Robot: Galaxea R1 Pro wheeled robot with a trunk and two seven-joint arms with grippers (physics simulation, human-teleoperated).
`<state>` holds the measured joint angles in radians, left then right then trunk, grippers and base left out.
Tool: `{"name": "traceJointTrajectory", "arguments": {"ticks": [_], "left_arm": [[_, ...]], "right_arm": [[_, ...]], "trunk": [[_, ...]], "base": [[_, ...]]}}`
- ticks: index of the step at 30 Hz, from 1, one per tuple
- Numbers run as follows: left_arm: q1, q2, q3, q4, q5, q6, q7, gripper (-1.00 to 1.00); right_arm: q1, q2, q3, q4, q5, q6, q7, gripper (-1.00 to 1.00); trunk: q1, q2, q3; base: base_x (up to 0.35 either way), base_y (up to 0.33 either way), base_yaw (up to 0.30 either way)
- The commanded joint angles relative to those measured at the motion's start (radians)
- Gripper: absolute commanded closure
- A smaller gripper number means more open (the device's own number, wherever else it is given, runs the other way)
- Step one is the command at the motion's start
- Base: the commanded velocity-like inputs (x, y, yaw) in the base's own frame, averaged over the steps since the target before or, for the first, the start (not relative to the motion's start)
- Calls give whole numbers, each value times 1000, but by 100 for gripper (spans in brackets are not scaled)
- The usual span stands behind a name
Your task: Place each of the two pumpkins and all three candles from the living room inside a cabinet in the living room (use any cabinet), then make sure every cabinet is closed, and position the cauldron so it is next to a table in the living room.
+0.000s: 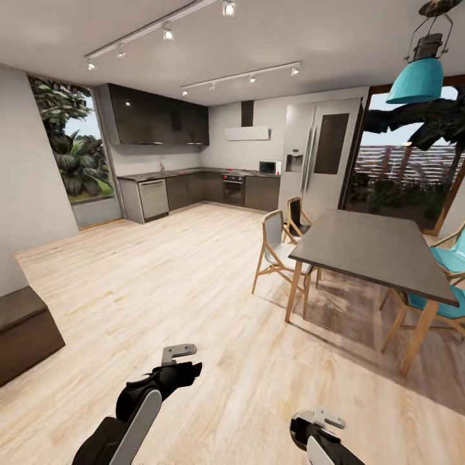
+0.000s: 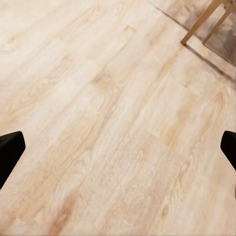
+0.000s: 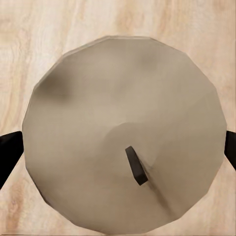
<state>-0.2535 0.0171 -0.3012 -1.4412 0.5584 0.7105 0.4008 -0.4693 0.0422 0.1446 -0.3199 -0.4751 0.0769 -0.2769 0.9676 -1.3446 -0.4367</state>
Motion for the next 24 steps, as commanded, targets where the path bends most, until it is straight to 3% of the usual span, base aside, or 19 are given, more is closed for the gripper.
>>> {"name": "traceJointTrajectory", "arguments": {"ticks": [1,24], "left_arm": [[-1,1,-2,-1,10,1,10,-100],[-1,0,-2,-1,10,1,10,-100]], "right_arm": [[0,-1,9,-3,-5,6,-8,100],[0,-1,9,-2,-5,6,-8,100]], "trunk": [[-4,7,2],[-92,168,74]], "base": [[0,0,288],[0,0,287]]}}
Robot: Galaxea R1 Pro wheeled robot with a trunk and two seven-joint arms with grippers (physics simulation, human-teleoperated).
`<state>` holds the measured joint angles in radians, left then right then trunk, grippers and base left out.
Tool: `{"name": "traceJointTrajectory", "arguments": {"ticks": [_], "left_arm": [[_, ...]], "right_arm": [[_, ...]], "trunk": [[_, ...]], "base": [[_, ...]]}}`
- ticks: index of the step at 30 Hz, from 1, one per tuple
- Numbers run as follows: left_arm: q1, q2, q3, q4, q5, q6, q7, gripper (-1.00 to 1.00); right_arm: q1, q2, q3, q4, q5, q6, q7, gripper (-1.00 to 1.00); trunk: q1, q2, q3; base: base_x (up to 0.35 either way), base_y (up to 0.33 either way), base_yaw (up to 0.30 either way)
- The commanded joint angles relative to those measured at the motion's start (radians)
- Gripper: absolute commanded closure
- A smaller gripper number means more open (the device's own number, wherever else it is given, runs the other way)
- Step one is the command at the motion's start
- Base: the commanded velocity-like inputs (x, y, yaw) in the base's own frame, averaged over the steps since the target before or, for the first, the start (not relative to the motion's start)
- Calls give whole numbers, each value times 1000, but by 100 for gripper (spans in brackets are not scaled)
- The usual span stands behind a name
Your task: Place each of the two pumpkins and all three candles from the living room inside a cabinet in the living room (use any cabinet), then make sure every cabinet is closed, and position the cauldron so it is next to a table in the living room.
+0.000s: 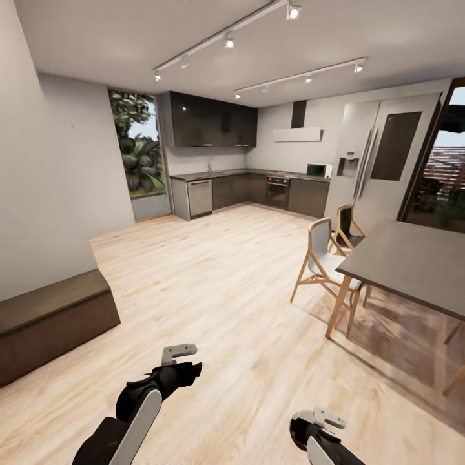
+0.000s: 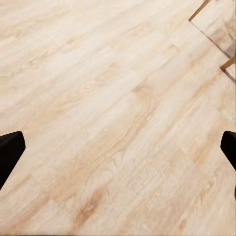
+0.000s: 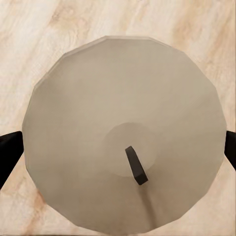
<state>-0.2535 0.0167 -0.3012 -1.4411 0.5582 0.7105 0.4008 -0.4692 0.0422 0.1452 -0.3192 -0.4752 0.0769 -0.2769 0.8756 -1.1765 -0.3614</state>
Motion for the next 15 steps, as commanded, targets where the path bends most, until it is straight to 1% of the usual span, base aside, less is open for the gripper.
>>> {"name": "traceJointTrajectory", "arguments": {"ticks": [1,15], "left_arm": [[-1,1,-2,-1,11,1,10,-100],[-1,0,-2,1,9,1,10,-100]], "right_arm": [[0,-1,9,-3,-5,6,-8,100],[0,-1,10,-3,-5,6,-8,100]], "trunk": [[-4,6,2],[-58,104,46]], "base": [[0,0,287],[0,0,287]]}}
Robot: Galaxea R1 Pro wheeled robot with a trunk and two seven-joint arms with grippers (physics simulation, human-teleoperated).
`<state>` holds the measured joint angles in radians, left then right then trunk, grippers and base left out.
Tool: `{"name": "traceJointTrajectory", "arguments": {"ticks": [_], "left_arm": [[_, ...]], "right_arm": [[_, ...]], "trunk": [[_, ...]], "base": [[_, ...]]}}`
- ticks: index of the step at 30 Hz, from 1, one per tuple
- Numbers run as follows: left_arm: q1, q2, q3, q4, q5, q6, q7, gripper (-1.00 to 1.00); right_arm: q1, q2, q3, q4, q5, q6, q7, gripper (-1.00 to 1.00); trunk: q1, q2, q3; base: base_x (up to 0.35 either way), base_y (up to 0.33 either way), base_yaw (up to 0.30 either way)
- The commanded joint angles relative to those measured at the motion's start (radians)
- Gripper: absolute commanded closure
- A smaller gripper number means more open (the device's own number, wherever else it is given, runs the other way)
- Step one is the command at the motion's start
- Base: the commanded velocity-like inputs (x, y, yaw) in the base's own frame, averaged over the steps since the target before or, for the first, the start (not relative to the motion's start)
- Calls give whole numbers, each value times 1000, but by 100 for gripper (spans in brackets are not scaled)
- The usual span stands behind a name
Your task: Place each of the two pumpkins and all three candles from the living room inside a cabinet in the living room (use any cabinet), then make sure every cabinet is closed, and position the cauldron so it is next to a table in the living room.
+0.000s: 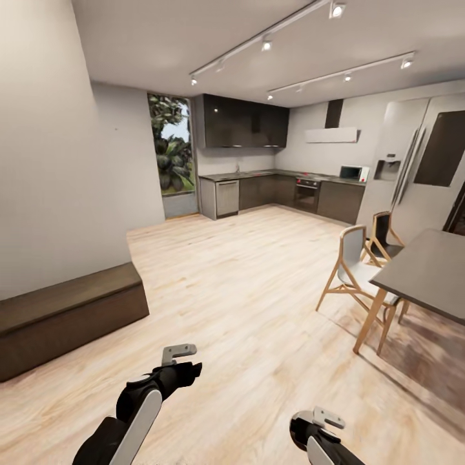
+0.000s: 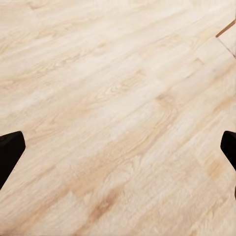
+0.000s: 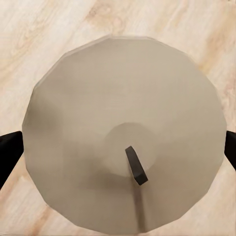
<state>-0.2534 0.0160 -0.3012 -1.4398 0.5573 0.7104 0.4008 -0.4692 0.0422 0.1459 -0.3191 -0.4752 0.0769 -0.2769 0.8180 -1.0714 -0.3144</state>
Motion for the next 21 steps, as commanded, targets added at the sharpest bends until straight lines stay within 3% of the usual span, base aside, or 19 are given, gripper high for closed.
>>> {"name": "traceJointTrajectory", "arguments": {"ticks": [1,21], "left_arm": [[-1,1,-2,-1,10,1,10,-100],[-1,2,-1,-2,12,1,10,-100]], "right_arm": [[0,-1,9,-3,-5,6,-8,100],[0,-1,9,-3,-5,6,-8,100]], "trunk": [[-4,6,2],[-81,146,65]], "base": [[0,0,287],[0,0,288]]}}
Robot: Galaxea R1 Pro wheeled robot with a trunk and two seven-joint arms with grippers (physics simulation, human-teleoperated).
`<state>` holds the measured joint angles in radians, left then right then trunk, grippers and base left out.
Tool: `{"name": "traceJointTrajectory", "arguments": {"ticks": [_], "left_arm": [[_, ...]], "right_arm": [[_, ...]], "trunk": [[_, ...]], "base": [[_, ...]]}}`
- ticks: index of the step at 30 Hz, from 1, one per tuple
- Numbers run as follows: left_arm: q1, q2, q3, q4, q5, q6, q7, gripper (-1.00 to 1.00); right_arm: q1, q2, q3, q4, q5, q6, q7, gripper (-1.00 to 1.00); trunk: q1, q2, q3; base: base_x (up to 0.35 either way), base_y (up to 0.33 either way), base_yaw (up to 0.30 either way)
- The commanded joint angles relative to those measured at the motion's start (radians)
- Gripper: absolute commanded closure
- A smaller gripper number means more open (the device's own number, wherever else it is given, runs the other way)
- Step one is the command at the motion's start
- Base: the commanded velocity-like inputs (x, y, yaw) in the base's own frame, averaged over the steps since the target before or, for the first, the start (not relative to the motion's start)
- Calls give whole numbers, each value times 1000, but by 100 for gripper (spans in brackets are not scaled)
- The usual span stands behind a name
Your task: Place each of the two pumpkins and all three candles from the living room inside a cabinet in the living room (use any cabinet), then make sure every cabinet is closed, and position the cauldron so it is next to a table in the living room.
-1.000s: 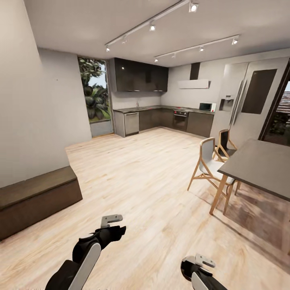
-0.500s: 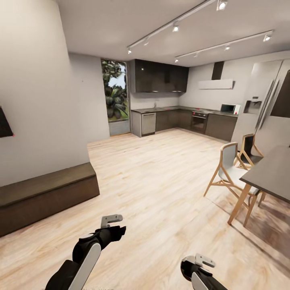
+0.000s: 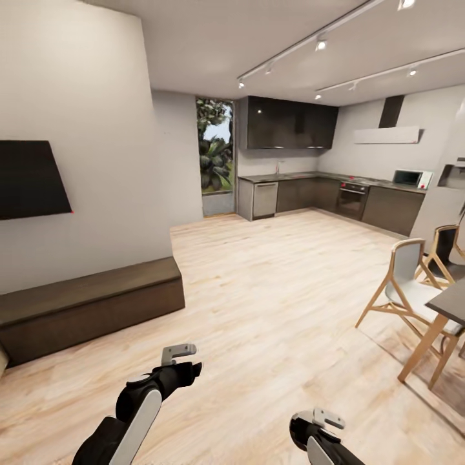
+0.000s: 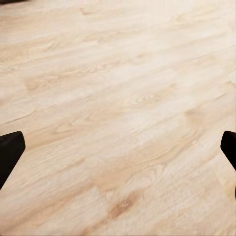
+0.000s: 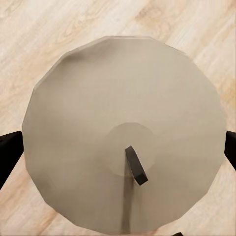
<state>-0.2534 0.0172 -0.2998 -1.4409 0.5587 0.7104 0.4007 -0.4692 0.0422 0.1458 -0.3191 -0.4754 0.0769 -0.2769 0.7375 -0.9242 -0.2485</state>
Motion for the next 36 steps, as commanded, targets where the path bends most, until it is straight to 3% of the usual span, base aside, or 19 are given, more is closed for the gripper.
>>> {"name": "traceJointTrajectory", "arguments": {"ticks": [1,36], "left_arm": [[-1,1,-2,-1,10,1,10,-100],[-1,0,-5,0,9,1,10,-100]], "right_arm": [[0,-1,9,-3,-5,6,-8,100],[0,-1,9,-2,-5,6,-8,100]], "trunk": [[-4,6,2],[-138,251,112]], "base": [[0,0,287],[0,0,288]]}}
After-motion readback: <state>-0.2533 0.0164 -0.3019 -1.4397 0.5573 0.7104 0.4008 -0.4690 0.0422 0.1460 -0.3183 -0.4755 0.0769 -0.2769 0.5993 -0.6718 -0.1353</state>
